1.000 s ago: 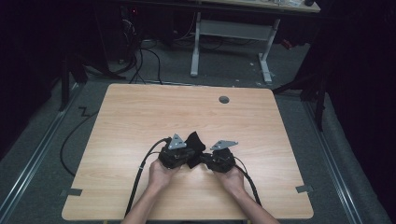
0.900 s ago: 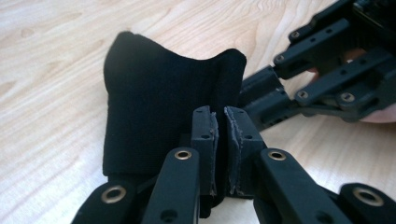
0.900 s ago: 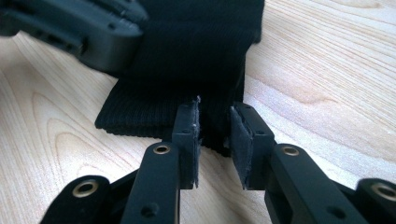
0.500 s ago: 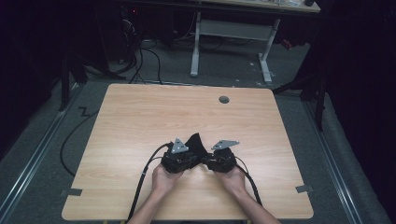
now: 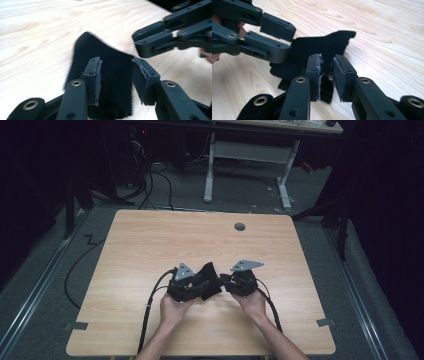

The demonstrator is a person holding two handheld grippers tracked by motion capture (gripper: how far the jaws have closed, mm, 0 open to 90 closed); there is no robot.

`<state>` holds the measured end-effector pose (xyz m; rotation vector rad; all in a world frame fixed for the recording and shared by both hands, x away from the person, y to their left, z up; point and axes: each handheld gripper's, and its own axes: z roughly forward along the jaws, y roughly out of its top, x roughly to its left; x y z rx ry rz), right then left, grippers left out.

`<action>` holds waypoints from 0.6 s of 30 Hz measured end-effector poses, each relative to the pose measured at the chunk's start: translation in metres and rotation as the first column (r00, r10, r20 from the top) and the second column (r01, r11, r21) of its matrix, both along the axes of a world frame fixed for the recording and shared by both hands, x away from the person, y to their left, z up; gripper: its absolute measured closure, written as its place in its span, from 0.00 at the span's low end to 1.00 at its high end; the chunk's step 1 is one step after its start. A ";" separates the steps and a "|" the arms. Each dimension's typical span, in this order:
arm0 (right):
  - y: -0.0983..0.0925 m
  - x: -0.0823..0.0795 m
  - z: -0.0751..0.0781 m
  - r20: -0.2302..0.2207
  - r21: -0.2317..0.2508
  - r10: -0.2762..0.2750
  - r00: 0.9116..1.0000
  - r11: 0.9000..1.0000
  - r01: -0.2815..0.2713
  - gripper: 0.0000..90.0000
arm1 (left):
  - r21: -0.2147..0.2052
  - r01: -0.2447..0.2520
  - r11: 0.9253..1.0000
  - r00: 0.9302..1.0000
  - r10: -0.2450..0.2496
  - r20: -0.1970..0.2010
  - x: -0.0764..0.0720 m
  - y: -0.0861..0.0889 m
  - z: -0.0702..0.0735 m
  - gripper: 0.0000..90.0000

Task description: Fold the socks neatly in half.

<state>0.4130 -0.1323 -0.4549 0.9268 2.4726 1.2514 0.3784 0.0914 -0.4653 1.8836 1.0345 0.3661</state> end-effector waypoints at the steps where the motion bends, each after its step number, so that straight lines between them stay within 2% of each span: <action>1: 0.003 0.001 0.000 0.001 -0.007 0.005 1.000 1.000 -0.005 0.84 | 0.007 -0.019 1.000 1.000 0.019 -0.018 0.002 0.000 -0.003 0.65; 3: 0.010 0.005 -0.003 0.001 -0.015 0.014 1.000 1.000 -0.014 0.84 | 0.016 -0.022 1.000 0.999 0.023 -0.042 0.003 0.000 -0.008 0.65; 6: 0.017 0.013 -0.011 -0.019 -0.051 0.018 1.000 0.999 -0.018 0.84 | 0.062 0.006 0.998 0.998 -0.002 -0.061 -0.002 -0.007 -0.017 0.65; 12: 0.016 0.021 -0.023 -0.045 -0.086 0.015 0.999 0.996 -0.019 0.79 | 0.081 0.018 0.997 0.998 -0.013 -0.058 -0.006 -0.012 -0.025 0.65; 14: 0.014 0.023 -0.026 -0.059 -0.082 0.013 0.998 0.996 -0.018 0.78 | 0.089 0.022 0.996 0.998 -0.017 -0.055 -0.006 -0.012 -0.026 0.65; 17: 0.012 0.023 -0.030 -0.068 -0.082 0.011 0.998 0.996 -0.016 0.77 | 0.128 0.036 0.991 0.999 -0.032 -0.030 -0.002 -0.011 -0.027 0.66; 18: 0.011 0.022 -0.031 -0.067 -0.086 0.010 0.998 0.996 -0.016 0.77 | 0.122 0.038 0.992 0.999 -0.035 -0.032 0.000 -0.011 -0.027 0.66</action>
